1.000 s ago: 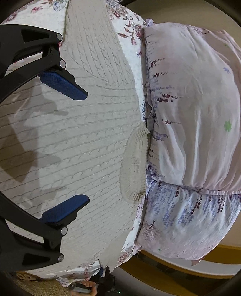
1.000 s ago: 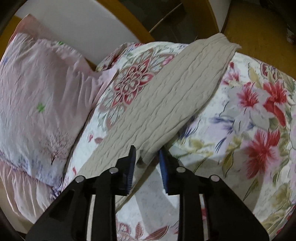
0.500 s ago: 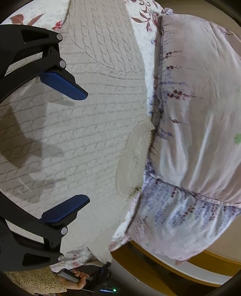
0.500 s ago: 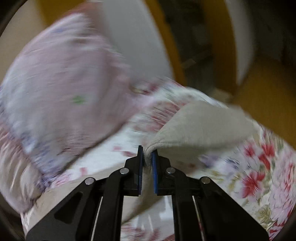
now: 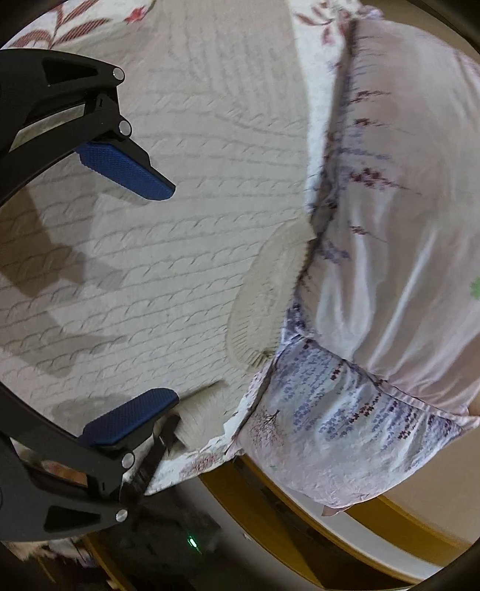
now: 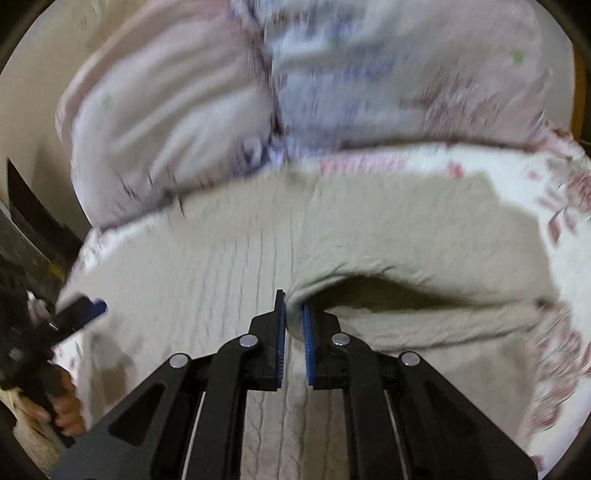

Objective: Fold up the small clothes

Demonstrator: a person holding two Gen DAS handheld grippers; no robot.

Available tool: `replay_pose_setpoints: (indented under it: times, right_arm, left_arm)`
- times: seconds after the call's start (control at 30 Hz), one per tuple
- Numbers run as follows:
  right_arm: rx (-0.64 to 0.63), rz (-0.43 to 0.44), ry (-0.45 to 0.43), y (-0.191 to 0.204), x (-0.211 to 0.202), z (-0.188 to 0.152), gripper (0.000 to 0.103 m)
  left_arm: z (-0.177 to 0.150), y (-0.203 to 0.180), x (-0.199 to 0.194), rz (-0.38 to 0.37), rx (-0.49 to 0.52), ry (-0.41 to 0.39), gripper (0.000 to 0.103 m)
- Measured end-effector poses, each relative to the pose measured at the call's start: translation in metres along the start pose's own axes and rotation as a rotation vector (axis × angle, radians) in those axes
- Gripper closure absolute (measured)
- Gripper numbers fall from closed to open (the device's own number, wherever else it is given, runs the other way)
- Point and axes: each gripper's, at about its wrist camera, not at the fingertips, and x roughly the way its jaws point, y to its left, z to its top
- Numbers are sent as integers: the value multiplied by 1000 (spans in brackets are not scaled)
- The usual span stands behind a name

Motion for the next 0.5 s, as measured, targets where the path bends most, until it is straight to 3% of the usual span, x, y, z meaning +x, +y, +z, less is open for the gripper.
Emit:
replay_pose_setpoints:
  times: [0.1,0.17,0.33,0.43,0.5]
  right_arm:
    - [133,103,-12,-18,-12,-3,73]
    - [230,127,-61,-35,-25,0,54]
    - [421,92,-116,-76,-35,13,54]
    - [515,22,-143,-95,-37,17,64]
    - [506,-57,-163,-95,-39,23,73]
  left_arm:
    - [1,4,3,-36,-34,26,1]
    - [2,6,4,-59,-52,33,2]
    - [5,12,9,-105,-109,53,8]
    - [5,18,13,-123,-144,71,13]
    - [4,24,15,-134,-171,81,17]
